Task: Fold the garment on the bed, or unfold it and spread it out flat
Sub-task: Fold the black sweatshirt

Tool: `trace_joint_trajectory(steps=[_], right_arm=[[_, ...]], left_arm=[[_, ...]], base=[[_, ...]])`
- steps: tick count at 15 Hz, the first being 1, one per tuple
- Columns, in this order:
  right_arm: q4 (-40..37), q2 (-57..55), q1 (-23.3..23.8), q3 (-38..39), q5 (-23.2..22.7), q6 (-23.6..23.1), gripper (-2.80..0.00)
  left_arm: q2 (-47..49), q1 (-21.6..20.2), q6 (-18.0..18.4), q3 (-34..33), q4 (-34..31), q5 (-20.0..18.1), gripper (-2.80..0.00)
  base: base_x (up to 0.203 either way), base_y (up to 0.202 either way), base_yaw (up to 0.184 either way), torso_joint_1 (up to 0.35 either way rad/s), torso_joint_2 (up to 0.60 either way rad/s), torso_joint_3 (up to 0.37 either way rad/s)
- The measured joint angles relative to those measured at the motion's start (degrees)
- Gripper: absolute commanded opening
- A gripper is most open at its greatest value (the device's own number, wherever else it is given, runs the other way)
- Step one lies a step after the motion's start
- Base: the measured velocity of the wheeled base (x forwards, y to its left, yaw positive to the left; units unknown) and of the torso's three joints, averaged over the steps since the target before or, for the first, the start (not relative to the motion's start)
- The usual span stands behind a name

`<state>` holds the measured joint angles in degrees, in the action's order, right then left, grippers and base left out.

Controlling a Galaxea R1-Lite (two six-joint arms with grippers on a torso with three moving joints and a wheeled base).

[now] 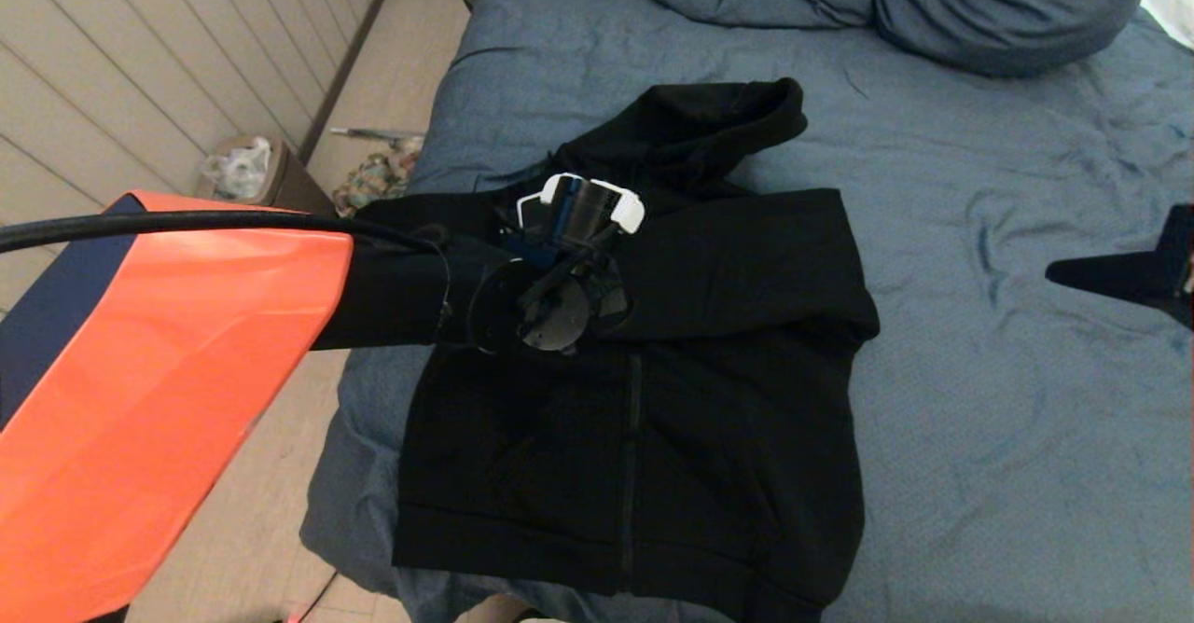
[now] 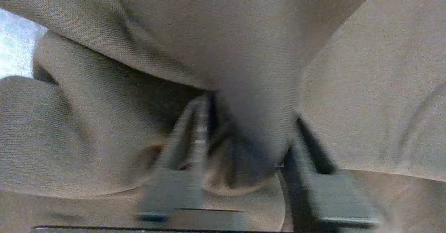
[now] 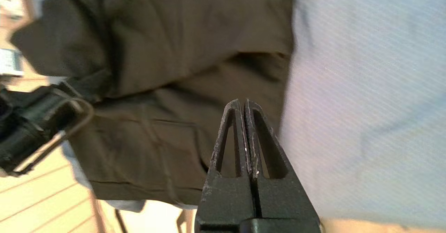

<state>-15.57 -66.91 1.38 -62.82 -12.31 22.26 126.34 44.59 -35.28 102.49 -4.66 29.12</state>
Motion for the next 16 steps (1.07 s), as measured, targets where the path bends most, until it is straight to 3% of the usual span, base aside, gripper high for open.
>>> trace_joint_trajectory(steps=[2,4,8,9,11,12,13,16], right_arm=[[0.33,-0.34,0.98,0.28,-3.03,0.04,-2.80],[0.38,-0.45,2.16,0.60,-5.89,0.11,-2.80],[0.70,-0.54,2.99,2.16,-7.42,0.11,-2.80],[0.77,-0.50,3.23,2.48,-7.43,0.11,-2.80],[0.77,-0.28,3.48,3.14,-7.43,0.17,-2.80],[0.79,0.04,3.50,3.82,-7.43,0.17,-2.80],[0.91,0.41,3.52,4.62,-7.43,0.15,-2.80],[4.53,1.21,3.74,7.55,-6.93,0.12,-2.80]], left_arm=[[-1.90,1.44,-0.08,0.05,-0.18,-0.02,0.00],[-4.68,5.55,0.37,0.16,-0.94,0.09,0.00],[-10.01,9.86,2.39,3.20,-2.85,0.17,0.00],[-11.23,9.13,2.48,3.33,-3.24,0.02,0.00],[-13.08,2.90,2.29,2.90,-4.28,-1.77,0.00],[-14.03,-1.28,1.89,2.10,-5.04,-3.72,-2.50],[-14.97,-5.01,1.08,1.15,-5.90,-6.19,-2.80],[-17.00,-15.98,-0.96,-0.34,-7.58,-13.58,-2.80]], base=[[0.000,0.000,0.000,0.000,0.00,0.000],[0.000,0.000,0.000,0.000,0.00,0.000],[0.000,0.000,0.000,0.000,0.00,0.000],[0.000,0.000,0.000,0.000,0.00,0.000],[0.000,0.000,0.000,0.000,0.00,0.000],[0.000,0.000,0.000,0.000,0.00,0.000],[0.000,0.000,0.000,0.000,0.00,0.000],[0.000,0.000,0.000,0.000,0.00,0.000]])
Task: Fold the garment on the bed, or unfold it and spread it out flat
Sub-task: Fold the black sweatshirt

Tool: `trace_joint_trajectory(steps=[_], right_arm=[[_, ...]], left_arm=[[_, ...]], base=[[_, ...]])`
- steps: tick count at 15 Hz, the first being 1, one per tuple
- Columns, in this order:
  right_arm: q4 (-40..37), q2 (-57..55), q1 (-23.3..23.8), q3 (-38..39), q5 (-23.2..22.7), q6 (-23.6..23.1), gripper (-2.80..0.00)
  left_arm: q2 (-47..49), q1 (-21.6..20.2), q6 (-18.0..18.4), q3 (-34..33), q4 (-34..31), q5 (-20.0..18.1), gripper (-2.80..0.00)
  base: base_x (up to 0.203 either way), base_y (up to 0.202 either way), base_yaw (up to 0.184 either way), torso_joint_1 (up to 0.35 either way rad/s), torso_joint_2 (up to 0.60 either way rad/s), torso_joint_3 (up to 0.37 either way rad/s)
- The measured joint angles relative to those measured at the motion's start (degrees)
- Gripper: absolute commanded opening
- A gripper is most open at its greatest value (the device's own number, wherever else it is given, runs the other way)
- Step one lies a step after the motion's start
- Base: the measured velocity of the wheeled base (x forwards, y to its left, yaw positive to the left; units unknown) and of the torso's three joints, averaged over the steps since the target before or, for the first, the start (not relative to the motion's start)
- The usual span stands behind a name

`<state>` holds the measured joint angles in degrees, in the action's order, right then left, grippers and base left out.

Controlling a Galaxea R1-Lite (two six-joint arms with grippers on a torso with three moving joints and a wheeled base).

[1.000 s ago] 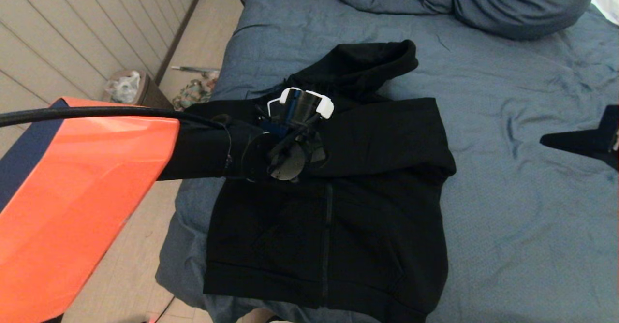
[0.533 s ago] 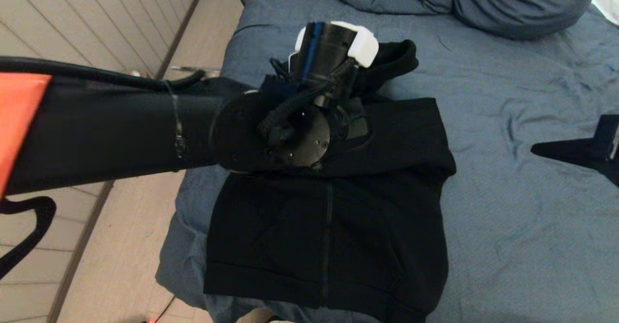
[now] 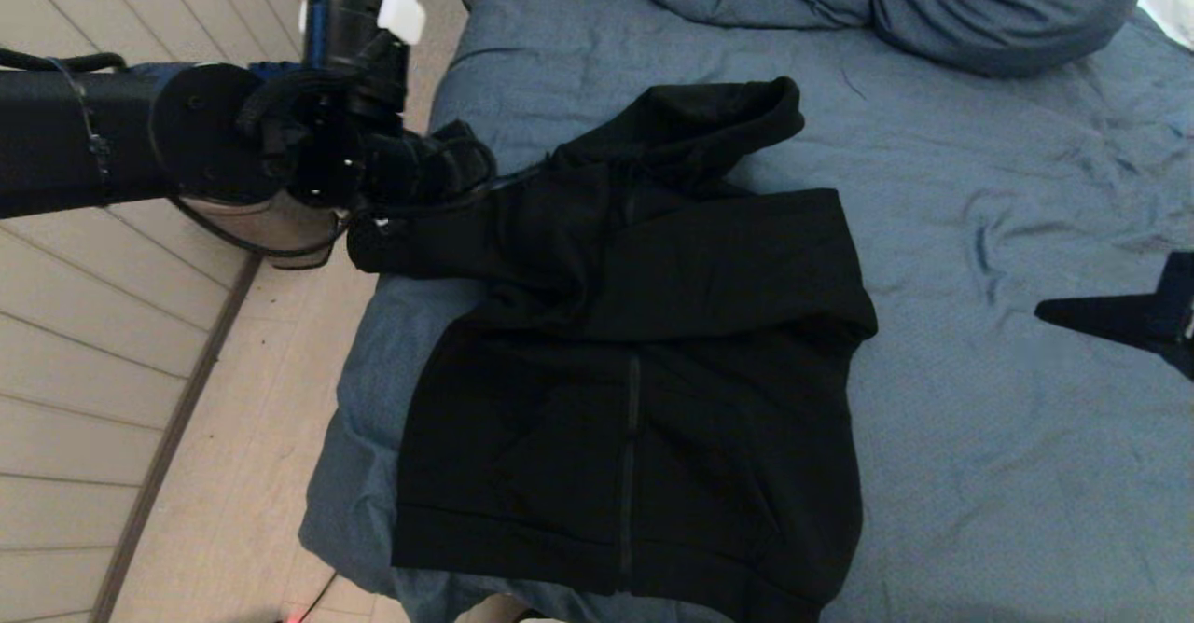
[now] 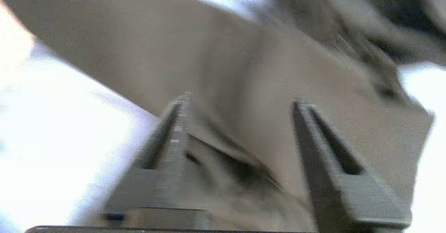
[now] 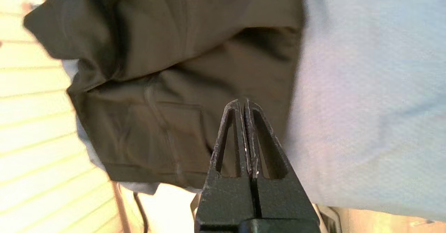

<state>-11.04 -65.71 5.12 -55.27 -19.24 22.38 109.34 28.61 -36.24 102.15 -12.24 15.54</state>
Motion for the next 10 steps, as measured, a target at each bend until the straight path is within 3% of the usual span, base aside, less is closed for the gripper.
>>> trace_joint_trajectory(steps=[3,6,7,10], right_arm=[[5.45,-1.18,0.36,3.64,-0.05,-0.01,-2.80],[6.64,-2.56,1.51,5.30,-0.39,-0.15,-2.80],[6.70,-2.99,1.74,5.41,-0.41,-0.17,-2.80],[6.64,-3.58,1.97,5.69,-0.41,-0.17,-2.80]], left_arm=[[-0.35,-11.01,-1.39,-0.71,-0.88,-8.07,-2.80],[1.27,-15.61,-4.27,-2.67,-1.92,-13.36,-2.80],[2.13,-16.13,-4.44,-2.78,-1.73,-13.98,0.00],[6.34,-16.76,-5.71,-0.38,-1.29,-14.29,0.00]], base=[[0.000,0.000,0.000,0.000,0.00,0.000],[0.000,0.000,0.000,0.000,0.00,0.000],[0.000,0.000,0.000,0.000,0.00,0.000],[0.000,0.000,0.000,0.000,0.00,0.000]])
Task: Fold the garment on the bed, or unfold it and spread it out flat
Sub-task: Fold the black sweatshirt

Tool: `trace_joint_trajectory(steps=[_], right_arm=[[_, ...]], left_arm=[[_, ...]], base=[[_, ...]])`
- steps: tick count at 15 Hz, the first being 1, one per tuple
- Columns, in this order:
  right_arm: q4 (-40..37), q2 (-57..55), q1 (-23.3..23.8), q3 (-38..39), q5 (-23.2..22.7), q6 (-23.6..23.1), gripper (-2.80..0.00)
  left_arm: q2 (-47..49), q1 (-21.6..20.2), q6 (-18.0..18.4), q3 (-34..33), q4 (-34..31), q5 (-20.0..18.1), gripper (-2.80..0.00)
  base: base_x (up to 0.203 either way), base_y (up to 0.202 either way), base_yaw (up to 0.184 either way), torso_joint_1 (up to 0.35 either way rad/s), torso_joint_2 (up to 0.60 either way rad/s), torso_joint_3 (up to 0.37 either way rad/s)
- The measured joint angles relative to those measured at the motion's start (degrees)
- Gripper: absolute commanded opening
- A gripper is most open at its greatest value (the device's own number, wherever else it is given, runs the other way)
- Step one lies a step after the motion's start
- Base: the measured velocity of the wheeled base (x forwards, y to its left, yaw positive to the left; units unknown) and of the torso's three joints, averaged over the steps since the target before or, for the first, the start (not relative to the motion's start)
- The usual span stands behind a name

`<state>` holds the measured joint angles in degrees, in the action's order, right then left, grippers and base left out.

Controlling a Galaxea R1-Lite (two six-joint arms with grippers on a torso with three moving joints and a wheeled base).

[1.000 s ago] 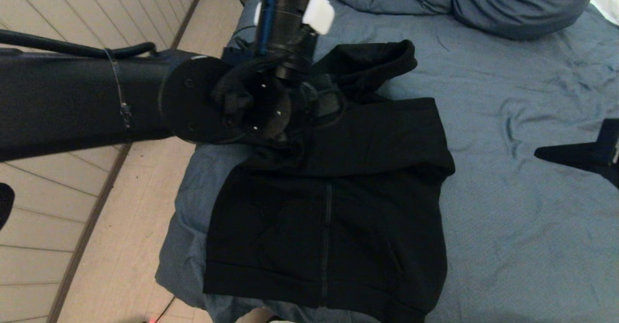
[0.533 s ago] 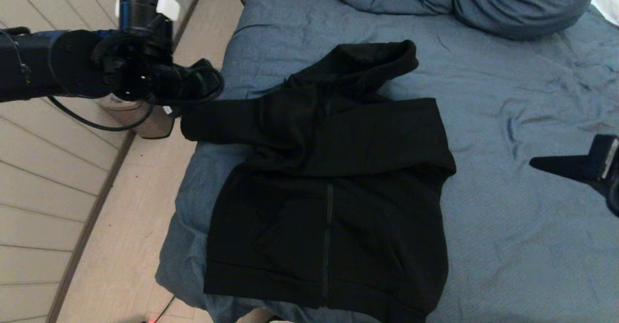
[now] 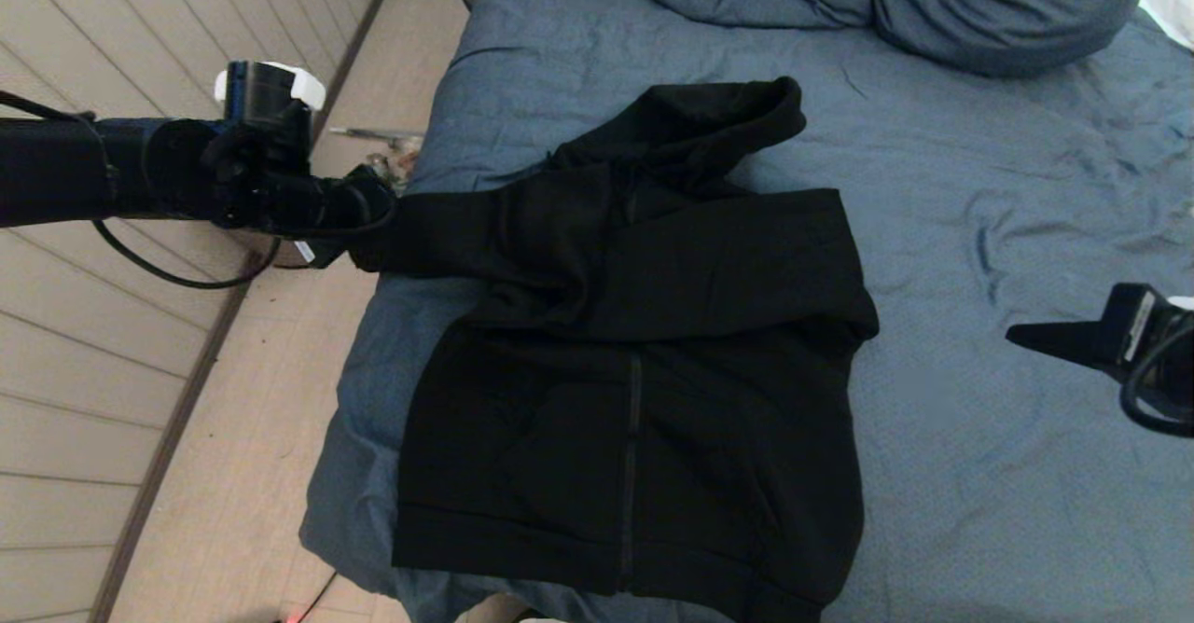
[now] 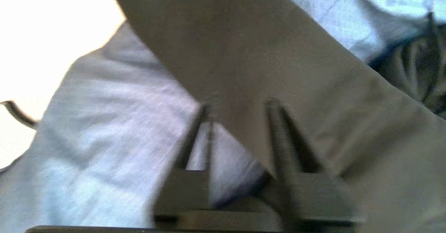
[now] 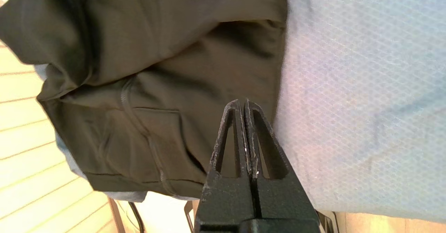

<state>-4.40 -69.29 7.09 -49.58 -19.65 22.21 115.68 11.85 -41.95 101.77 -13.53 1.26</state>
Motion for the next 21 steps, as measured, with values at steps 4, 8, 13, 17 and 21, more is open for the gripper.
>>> trace_joint_trajectory(steps=[4,8,13,17,21], right_arm=[[0.05,-0.55,-0.04,0.20,-0.07,-0.06,-2.80],[0.02,-1.33,-0.06,0.35,0.00,-0.33,-2.80],[0.07,-2.12,-0.04,0.46,0.00,-0.38,-2.80],[0.13,-2.24,-0.06,0.46,0.00,-0.28,-2.80],[0.37,-2.06,-0.04,0.68,-0.05,-0.28,-2.80]], left_arm=[[7.30,-3.17,-1.44,5.37,0.15,-1.10,0.00],[12.67,-4.35,-2.10,8.44,0.55,-3.58,0.00],[15.59,-4.39,-2.25,8.79,2.90,-4.31,0.00],[15.94,-4.05,-2.63,8.81,3.39,-4.25,-2.80],[15.88,-3.95,-3.87,8.81,5.22,-4.14,-2.80]], base=[[0.000,0.000,0.000,0.000,0.00,0.000],[0.000,0.000,0.000,0.000,0.00,0.000],[0.000,0.000,0.000,0.000,0.00,0.000],[0.000,0.000,0.000,0.000,0.00,0.000],[0.000,0.000,0.000,0.000,0.00,0.000]])
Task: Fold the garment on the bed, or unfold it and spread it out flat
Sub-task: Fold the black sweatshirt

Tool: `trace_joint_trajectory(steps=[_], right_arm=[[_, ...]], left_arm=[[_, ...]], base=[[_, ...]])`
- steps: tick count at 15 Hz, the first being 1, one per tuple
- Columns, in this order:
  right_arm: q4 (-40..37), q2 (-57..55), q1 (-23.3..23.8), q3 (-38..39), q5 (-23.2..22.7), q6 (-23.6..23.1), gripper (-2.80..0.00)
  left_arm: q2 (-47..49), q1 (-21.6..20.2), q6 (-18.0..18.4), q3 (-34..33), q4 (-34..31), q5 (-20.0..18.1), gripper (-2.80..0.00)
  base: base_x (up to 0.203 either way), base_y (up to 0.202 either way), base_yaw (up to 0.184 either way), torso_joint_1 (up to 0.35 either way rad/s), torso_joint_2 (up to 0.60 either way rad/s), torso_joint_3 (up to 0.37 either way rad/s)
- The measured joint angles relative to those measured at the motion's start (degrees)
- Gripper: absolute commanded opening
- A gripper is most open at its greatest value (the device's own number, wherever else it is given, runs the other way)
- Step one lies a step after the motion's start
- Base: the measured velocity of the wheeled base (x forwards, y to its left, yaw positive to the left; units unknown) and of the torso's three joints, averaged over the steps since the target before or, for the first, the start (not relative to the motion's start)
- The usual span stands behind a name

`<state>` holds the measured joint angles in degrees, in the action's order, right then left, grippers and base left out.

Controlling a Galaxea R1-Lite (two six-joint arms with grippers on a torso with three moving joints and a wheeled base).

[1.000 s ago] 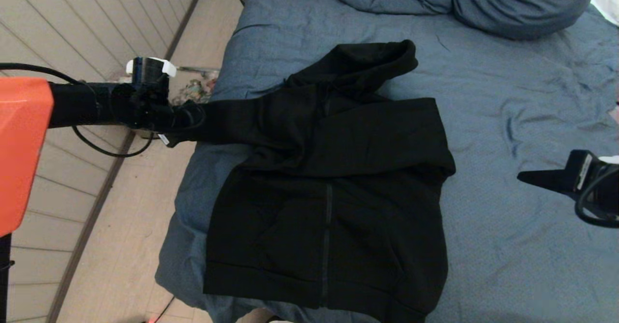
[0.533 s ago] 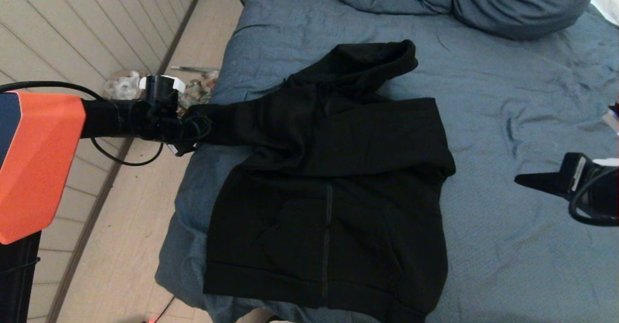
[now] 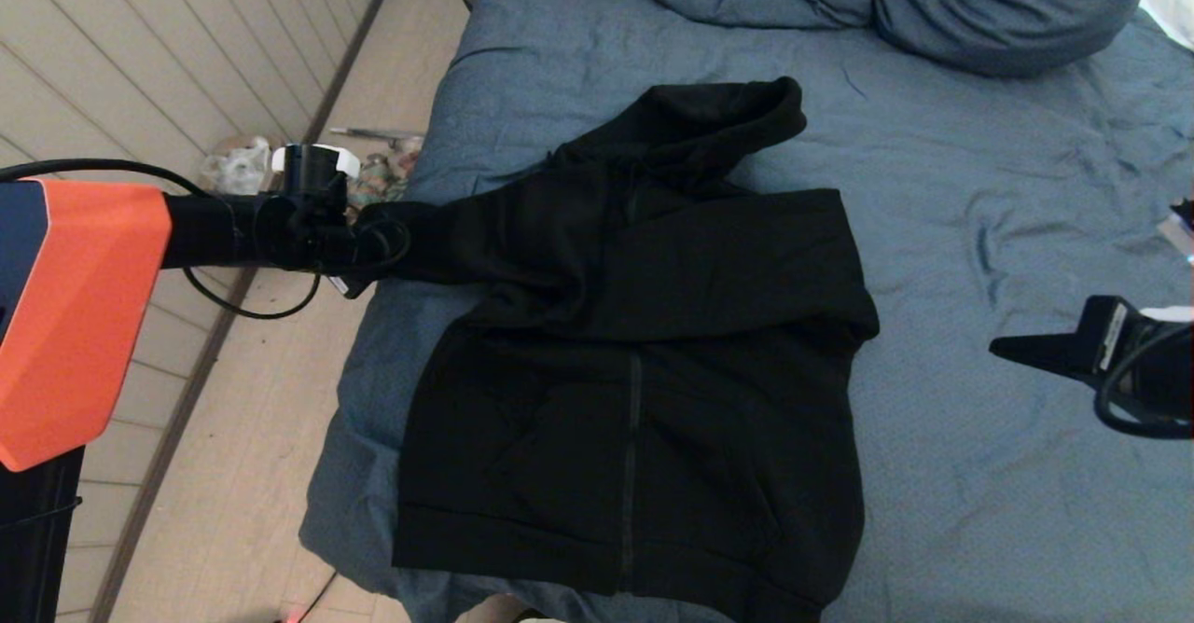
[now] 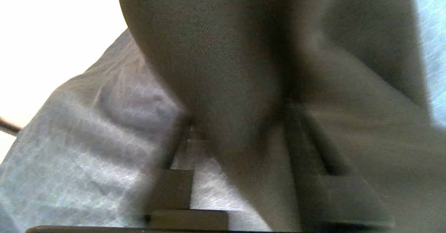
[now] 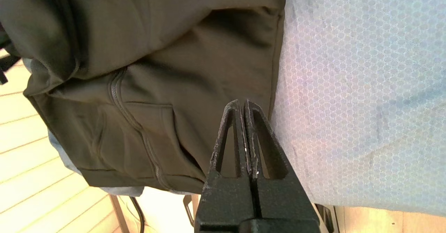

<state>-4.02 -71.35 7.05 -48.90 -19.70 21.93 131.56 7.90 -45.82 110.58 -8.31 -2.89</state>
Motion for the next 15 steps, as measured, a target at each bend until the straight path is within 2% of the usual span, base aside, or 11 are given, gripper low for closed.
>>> trace_joint_trajectory(steps=[4,10,15], right_arm=[[1.73,0.12,-0.13,0.98,-0.02,0.22,-2.80],[1.84,0.44,-0.49,1.61,-0.04,0.08,-2.80],[1.83,0.55,-0.57,1.68,-0.04,0.09,-2.80]], left_arm=[[-0.91,-0.69,-0.37,0.04,1.44,1.01,-2.80],[-7.99,-6.90,-1.42,0.06,1.28,1.31,-2.80],[-16.11,-8.98,-0.83,0.06,0.96,1.29,-2.80]], base=[[0.000,0.000,0.000,0.000,0.00,0.000],[0.000,0.000,0.000,0.000,0.00,0.000],[0.000,0.000,0.000,0.000,0.00,0.000]])
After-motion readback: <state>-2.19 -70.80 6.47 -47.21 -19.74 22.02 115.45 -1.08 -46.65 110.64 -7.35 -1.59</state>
